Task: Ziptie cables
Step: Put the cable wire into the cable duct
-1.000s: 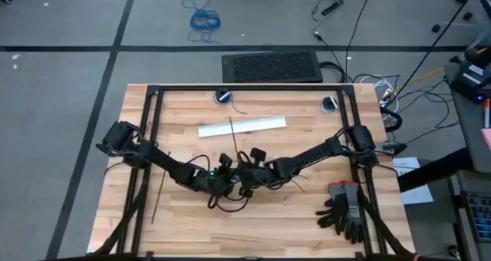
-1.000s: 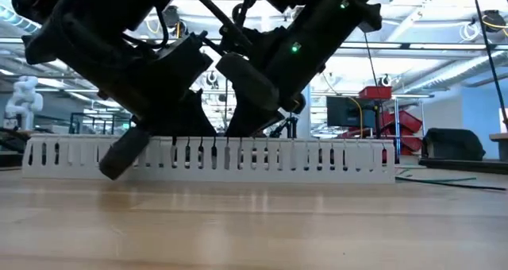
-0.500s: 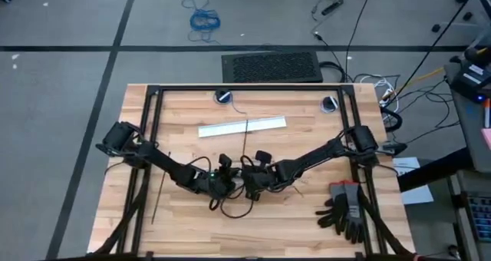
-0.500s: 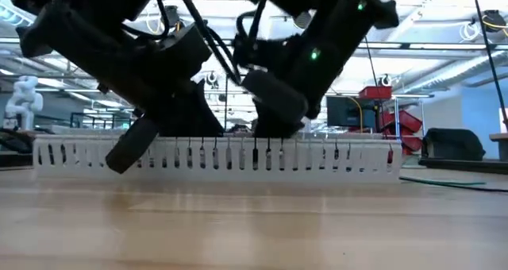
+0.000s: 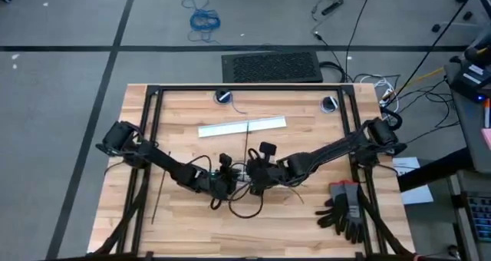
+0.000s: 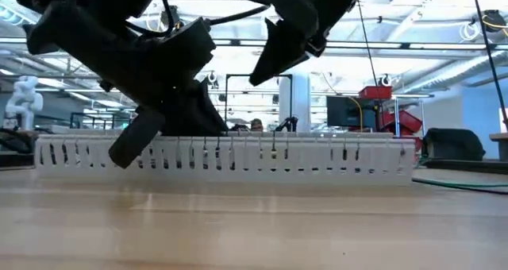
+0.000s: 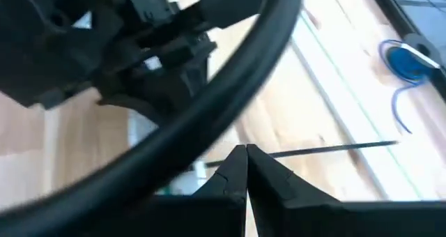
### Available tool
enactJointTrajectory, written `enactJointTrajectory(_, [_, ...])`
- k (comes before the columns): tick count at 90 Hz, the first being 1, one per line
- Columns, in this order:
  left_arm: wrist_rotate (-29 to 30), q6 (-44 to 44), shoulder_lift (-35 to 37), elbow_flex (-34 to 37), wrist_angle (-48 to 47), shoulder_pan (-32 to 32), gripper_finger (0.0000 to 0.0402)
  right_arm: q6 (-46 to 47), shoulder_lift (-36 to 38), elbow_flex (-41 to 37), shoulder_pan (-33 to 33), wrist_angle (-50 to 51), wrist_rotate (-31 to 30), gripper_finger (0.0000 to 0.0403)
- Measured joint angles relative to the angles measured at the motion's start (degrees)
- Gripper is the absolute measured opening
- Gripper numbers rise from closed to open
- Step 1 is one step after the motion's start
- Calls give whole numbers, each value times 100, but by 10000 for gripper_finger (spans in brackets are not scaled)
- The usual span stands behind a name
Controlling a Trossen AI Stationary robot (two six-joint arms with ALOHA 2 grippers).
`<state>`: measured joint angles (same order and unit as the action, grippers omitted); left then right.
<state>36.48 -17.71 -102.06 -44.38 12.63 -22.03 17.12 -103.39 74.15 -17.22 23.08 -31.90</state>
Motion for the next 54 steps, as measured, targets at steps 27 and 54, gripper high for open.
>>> enactJointTrajectory(27, [597, 564, 170, -2, -487, 64, 211, 230, 59, 9, 76, 1648, -536, 0])
enactJointTrajectory(54, [645, 67, 1192, 3, -778, 138, 221, -986, 207, -361, 1240, 1371, 456, 3])
